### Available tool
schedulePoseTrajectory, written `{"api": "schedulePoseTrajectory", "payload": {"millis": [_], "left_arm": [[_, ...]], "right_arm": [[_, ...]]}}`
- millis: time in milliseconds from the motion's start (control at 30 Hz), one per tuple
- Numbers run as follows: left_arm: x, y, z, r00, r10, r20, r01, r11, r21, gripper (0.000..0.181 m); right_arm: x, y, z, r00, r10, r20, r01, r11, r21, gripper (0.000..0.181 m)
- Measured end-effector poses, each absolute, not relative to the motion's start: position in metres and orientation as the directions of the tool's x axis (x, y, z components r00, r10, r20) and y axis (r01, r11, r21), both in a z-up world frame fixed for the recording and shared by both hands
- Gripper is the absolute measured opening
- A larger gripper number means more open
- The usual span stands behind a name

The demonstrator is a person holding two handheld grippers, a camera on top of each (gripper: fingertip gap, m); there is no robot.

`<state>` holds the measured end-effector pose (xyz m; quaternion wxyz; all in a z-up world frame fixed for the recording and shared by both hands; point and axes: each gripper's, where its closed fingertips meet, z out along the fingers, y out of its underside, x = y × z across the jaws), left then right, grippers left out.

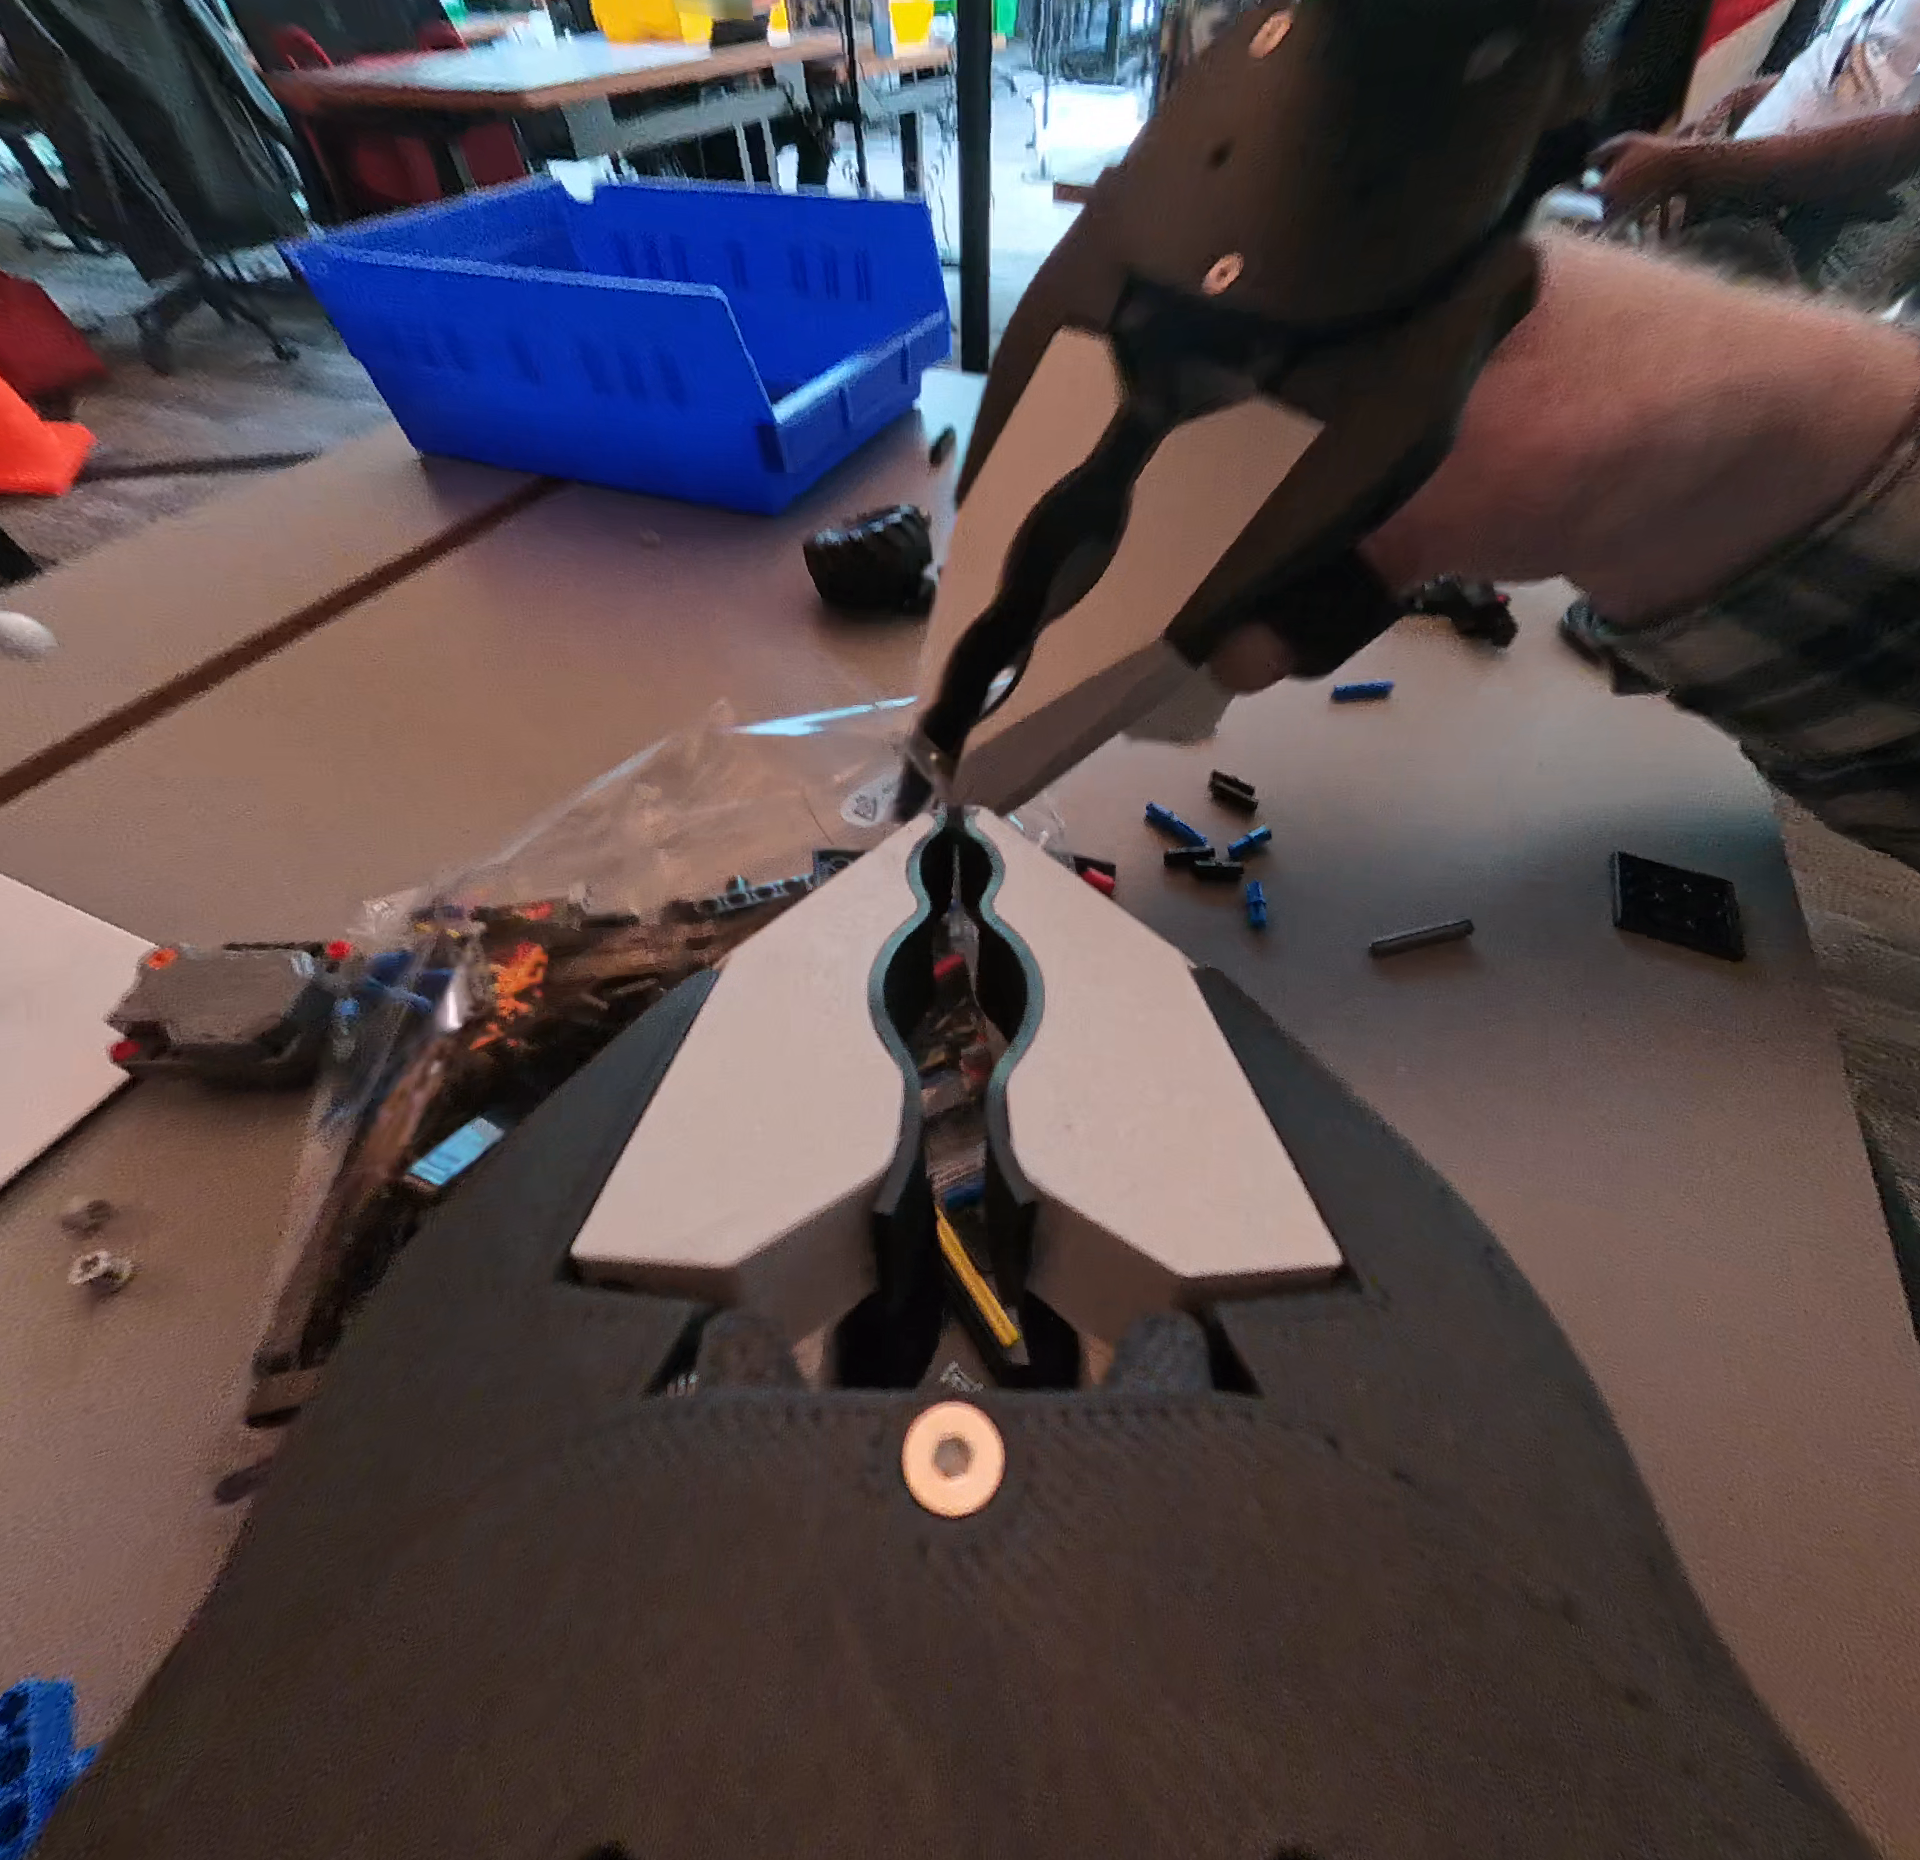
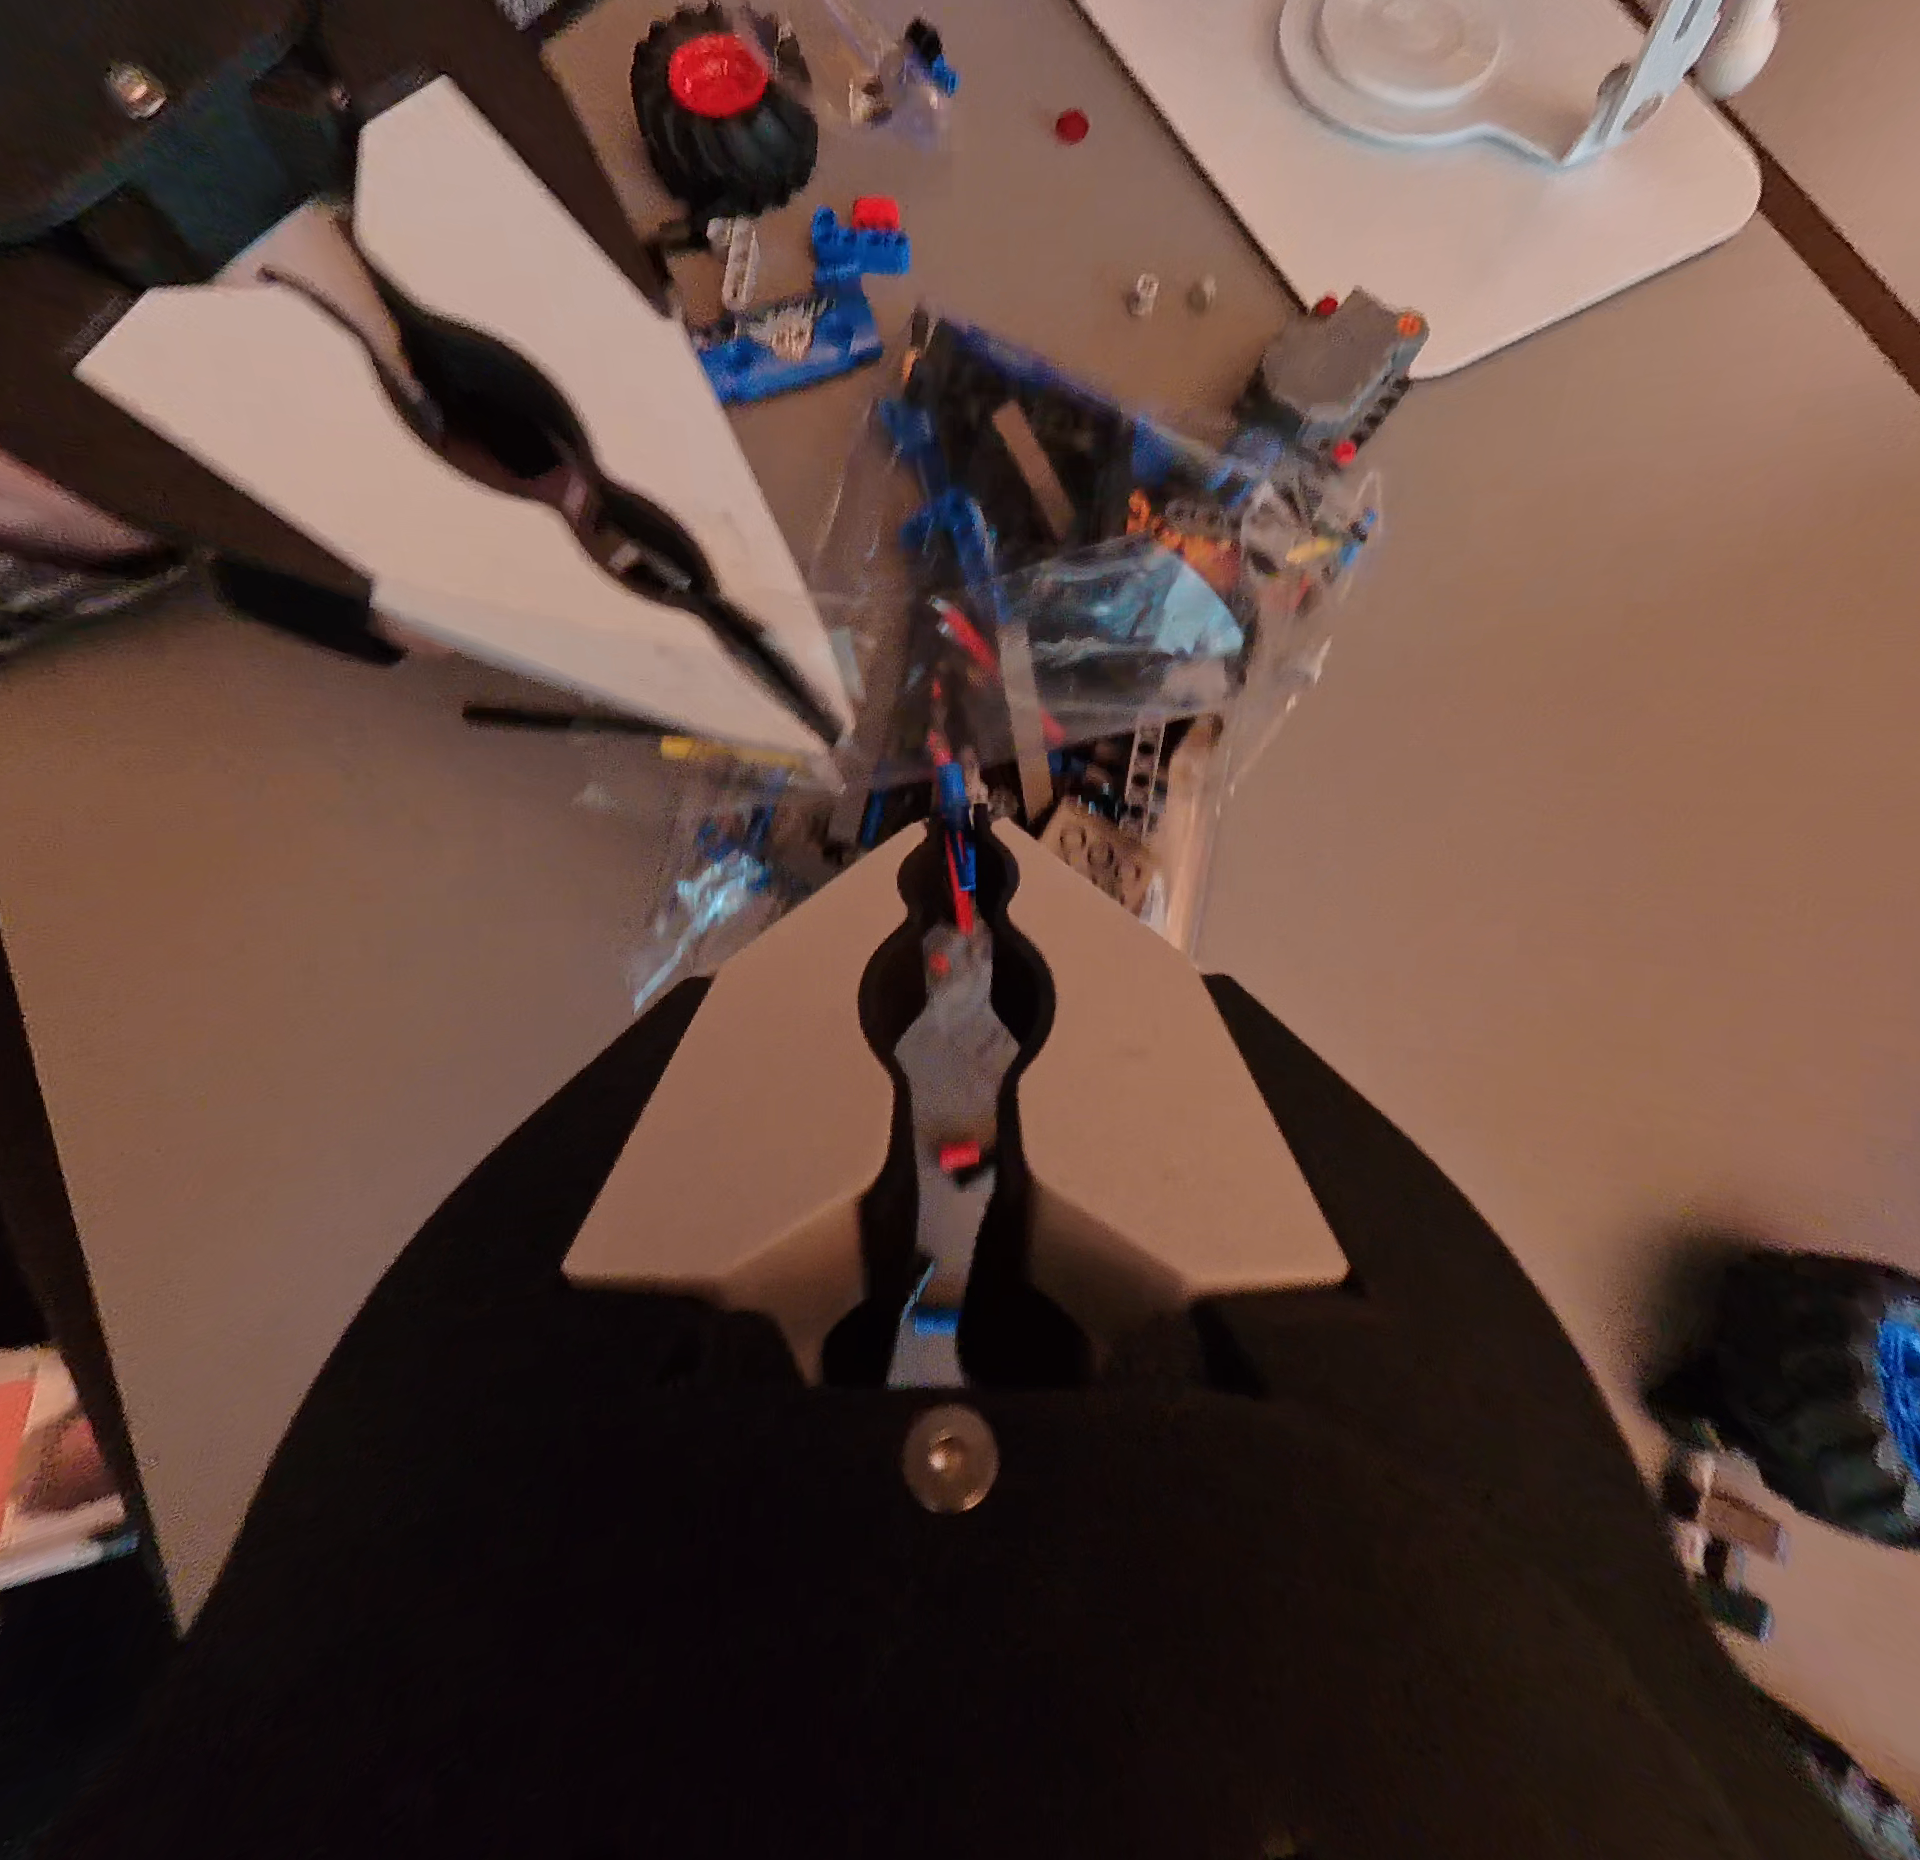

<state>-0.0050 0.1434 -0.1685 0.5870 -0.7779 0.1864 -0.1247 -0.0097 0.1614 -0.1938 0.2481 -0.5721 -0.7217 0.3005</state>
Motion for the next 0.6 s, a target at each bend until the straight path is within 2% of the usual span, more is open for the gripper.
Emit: {"api": "schedulePoseTrajectory", "payload": {"millis": [67,133,300,500,600], "left_arm": [[-0.011,0.144,-0.161,0.911,-0.409,-0.042,-0.139,-0.209,-0.968,0.0],[-0.018,0.143,-0.156,0.923,-0.383,-0.04,-0.12,-0.187,-0.975,0.0],[-0.032,0.143,-0.144,0.943,-0.333,-0.021,-0.075,-0.15,-0.986,0.0],[-0.043,0.145,-0.14,0.961,-0.277,-0.025,-0.063,-0.132,-0.989,0.0],[-0.045,0.145,-0.141,0.961,-0.278,-0.004,-0.043,-0.133,-0.99,0.0]], "right_arm": [[-0.021,0.166,-0.197,-0.191,0.982,0.007,0.694,0.14,-0.707,0.027],[-0.021,0.172,-0.197,-0.176,0.983,0.045,0.71,0.159,-0.686,0.026],[0.009,0.194,-0.166,-0.087,0.995,0.057,0.647,0.1,-0.756,0.024],[0.048,0.218,-0.23,-0.05,0.999,0.011,0.817,0.047,-0.574,0.033],[0.037,0.212,-0.255,-0.066,0.997,-0.038,0.831,0.033,-0.556,0.035]]}}
